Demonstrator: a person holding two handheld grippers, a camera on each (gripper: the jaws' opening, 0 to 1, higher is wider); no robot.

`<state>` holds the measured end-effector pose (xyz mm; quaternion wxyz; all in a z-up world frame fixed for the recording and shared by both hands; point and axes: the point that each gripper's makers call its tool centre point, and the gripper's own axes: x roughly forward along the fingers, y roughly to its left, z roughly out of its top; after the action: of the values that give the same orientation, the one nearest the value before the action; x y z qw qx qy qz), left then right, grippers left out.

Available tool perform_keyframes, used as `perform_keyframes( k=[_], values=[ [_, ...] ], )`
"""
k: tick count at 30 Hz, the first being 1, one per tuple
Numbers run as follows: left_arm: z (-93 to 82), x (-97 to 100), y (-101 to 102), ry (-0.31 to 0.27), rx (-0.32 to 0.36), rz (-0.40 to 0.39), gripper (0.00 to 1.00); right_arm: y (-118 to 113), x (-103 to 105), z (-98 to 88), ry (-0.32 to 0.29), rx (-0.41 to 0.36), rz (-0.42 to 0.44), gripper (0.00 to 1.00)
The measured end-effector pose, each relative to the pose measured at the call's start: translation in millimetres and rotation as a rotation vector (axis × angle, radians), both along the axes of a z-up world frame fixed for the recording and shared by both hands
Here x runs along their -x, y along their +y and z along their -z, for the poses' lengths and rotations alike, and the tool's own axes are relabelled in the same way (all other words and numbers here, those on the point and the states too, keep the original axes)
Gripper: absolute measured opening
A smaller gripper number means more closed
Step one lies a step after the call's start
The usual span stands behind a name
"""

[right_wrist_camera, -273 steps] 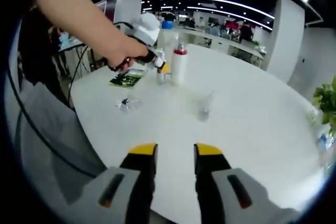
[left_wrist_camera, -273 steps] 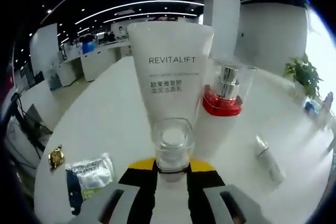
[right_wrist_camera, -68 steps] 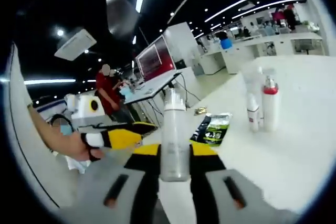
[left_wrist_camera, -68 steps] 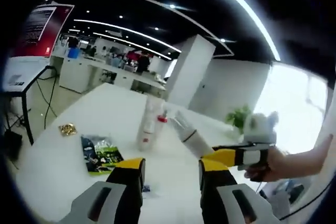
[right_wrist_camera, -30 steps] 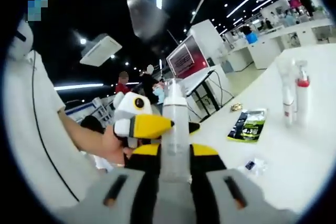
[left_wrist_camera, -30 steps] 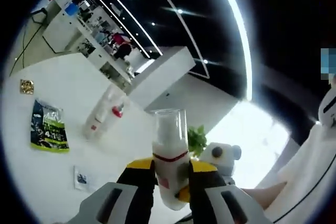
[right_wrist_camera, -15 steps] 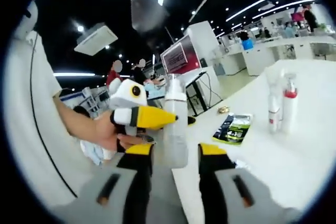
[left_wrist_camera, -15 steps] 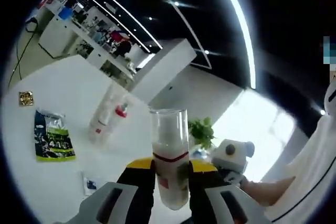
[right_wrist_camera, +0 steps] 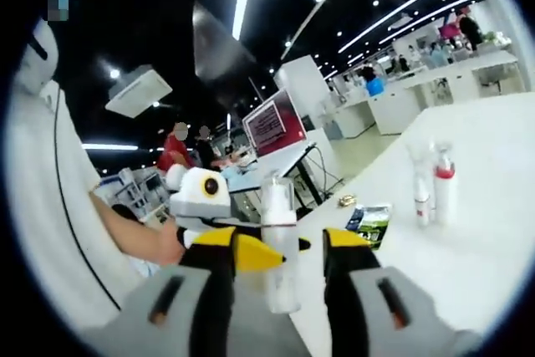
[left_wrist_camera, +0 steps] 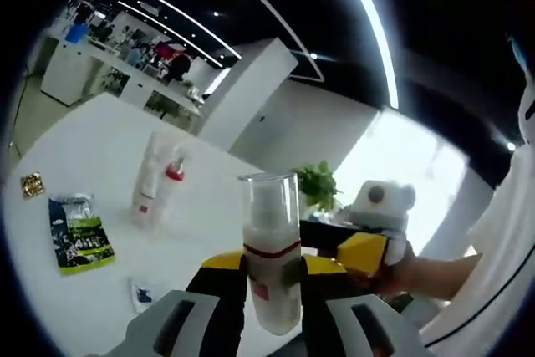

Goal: Arrange the skincare products in the storage area until every visible bottle or jar stands upright without overlapping.

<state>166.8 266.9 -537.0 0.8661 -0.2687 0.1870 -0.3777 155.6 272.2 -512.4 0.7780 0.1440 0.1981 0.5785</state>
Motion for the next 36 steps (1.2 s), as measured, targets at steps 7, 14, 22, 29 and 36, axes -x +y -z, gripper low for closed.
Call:
perform_keyframes(
  k=[7,14,22,29,36],
  values=[
    [-8.8,4.3,6.6,-0.008,0.009,0.055,0.24,13.1,4.9,-18.0,0.014,0.026,0.044,0.42],
    [-27.8,12.6,29.3,-0.021,0.054,0.114,0.25,30.2,9.5,-34.5,0.010,0.056,0.143,0.42],
    [-33.0,21.2,20.1,-0.072,0.003,0.207,0.25,29.5,15.5,-45.9,0.000,0.046,0.229,0.42],
    [-39.6,22.4,0.2,-0.094,-0.039,0.161,0.25,8.4,7.9,-45.6,-0.025,0.055,0.191,0.42],
    [-44.4,17.0,-35.6,-0.098,-0.074,0.022,0.25,-33.0,12.2,-56.3,-0.026,0.027,0.114,0.41]
  ],
)
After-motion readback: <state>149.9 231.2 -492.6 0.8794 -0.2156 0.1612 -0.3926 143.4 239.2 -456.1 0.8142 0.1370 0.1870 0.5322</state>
